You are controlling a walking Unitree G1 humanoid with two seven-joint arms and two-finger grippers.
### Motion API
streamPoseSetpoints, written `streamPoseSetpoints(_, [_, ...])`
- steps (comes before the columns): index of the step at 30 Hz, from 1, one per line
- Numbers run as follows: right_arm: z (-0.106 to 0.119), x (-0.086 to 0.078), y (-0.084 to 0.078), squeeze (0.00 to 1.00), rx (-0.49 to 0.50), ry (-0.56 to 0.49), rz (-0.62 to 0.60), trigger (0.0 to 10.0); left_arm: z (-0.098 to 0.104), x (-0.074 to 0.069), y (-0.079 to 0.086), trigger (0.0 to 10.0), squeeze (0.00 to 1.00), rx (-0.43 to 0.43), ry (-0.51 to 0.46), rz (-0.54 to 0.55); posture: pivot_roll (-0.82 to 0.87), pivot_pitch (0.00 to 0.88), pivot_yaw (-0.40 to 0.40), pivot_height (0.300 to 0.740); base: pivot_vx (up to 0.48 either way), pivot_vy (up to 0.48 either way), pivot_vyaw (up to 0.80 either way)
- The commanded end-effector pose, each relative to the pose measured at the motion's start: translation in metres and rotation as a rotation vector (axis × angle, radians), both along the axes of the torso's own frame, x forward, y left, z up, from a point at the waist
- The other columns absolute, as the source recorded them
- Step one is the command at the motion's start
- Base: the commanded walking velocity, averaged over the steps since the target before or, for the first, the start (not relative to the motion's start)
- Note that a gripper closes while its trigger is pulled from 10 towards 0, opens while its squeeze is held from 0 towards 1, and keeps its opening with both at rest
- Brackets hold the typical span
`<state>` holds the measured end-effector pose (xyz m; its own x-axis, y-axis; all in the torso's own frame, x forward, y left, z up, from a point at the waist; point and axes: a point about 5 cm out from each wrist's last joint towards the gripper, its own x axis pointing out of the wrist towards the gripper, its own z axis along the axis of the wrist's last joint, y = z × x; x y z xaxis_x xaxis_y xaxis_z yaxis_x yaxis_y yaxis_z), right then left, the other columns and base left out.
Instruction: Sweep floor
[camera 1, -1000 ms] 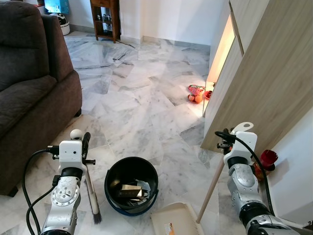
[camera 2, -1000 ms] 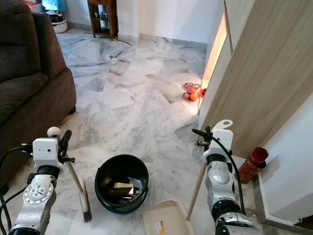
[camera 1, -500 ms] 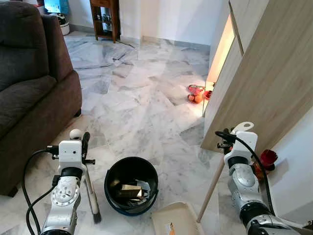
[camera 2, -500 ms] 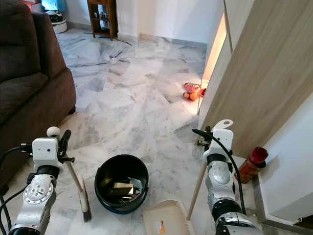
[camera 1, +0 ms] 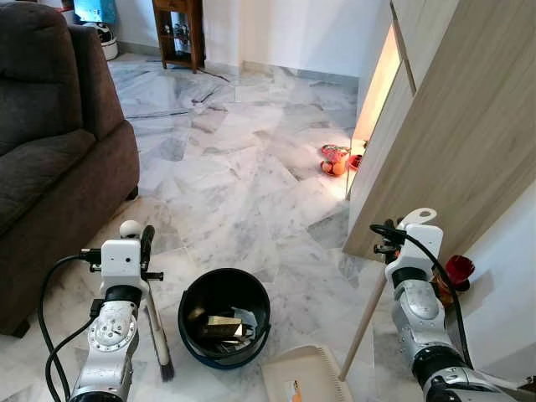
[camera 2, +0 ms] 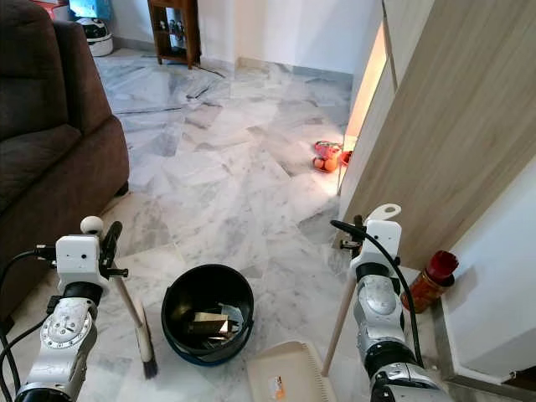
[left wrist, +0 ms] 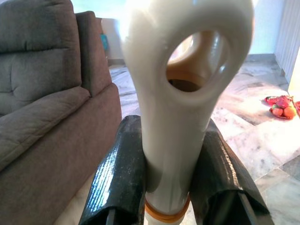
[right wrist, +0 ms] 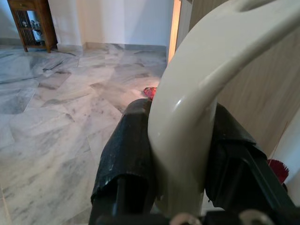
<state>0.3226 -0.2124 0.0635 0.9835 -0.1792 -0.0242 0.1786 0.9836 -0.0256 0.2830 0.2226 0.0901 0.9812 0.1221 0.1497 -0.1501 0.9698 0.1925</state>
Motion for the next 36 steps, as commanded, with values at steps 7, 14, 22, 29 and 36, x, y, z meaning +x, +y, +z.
streamPoseSetpoints(7, [0.0052, 0.0023, -0.0021, 0.00, -0.010, -0.023, 0.001, 10.0, 0.0075, 0.0037, -0.0022, 10.0, 0.00, 0.009, -0.048, -0.006, 0.09, 0.000, -0.075, 0.740, -0.272, 0.000, 0.00])
streamPoseSetpoints(14, [0.0044, 0.0030, 0.0007, 0.00, -0.009, -0.017, 0.010, 10.0, 0.0071, 0.0059, -0.0029, 10.0, 0.00, 0.010, -0.046, -0.010, 0.10, 0.000, -0.076, 0.740, -0.274, 0.000, 0.00])
streamPoseSetpoints(22, [0.0051, 0.0041, 0.0030, 0.00, -0.008, -0.019, 0.017, 10.0, 0.0072, 0.0073, -0.0029, 10.0, 0.00, 0.015, -0.048, -0.015, 0.10, 0.000, -0.079, 0.740, -0.266, 0.000, 0.00])
streamPoseSetpoints(29, [0.0050, 0.0042, 0.0039, 0.00, -0.008, -0.019, 0.022, 10.0, 0.0066, 0.0073, -0.0031, 10.0, 0.00, 0.015, -0.048, -0.018, 0.10, 0.000, -0.079, 0.740, -0.265, 0.000, 0.00])
streamPoseSetpoints(36, [0.0058, 0.0051, 0.0041, 0.00, -0.003, -0.022, 0.018, 10.0, 0.0072, 0.0084, -0.0034, 10.0, 0.00, 0.015, -0.052, -0.018, 0.10, 0.000, -0.078, 0.740, -0.266, 0.000, 0.00])
